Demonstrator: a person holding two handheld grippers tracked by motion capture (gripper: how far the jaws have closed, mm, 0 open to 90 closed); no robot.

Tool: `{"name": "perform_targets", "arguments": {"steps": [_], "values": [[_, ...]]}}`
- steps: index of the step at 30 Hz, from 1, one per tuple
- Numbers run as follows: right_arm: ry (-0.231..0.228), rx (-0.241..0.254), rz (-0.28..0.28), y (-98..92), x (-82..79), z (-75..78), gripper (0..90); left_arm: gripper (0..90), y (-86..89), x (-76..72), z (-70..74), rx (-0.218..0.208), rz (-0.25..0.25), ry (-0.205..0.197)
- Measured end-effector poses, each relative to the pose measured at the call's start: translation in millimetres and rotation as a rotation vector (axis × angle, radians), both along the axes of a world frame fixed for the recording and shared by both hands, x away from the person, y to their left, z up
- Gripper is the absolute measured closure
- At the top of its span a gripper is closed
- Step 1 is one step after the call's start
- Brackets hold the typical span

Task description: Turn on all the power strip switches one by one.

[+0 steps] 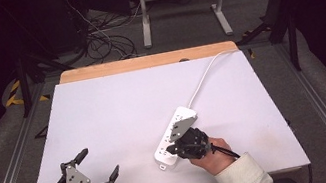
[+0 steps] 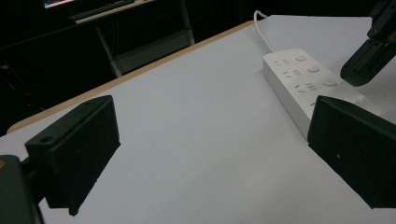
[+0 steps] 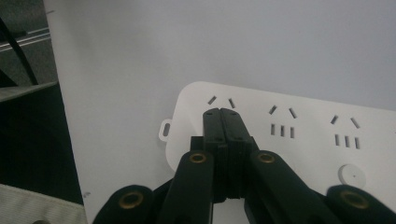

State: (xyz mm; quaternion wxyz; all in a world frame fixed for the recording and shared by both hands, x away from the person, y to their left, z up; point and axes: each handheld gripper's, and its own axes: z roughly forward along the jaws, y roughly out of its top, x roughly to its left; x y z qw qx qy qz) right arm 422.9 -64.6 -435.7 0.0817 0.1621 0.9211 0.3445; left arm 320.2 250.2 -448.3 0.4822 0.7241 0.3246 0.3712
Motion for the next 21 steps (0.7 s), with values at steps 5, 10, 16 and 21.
{"name": "perform_targets", "arguments": {"steps": [5, 10, 16, 21], "values": [[0.007, -0.018, 0.003, 1.7, 0.3, -3.9, 90.0, 2.6, 0.2, -0.2, 0.2, 0.000, -0.002, 0.001], [0.008, -0.028, 0.005, 3.1, 0.0, -6.8, 90.0, 2.6, 0.0, -0.4, 0.2, -0.003, -0.001, 0.000], [0.003, -0.042, 0.004, 4.0, -0.1, -9.6, 90.0, 2.6, 0.1, -0.2, 0.2, -0.001, -0.002, 0.001], [-0.001, -0.044, 0.003, 3.8, -0.6, -11.2, 90.0, 2.6, 0.2, -0.2, 0.2, 0.000, -0.001, 0.002]]}}
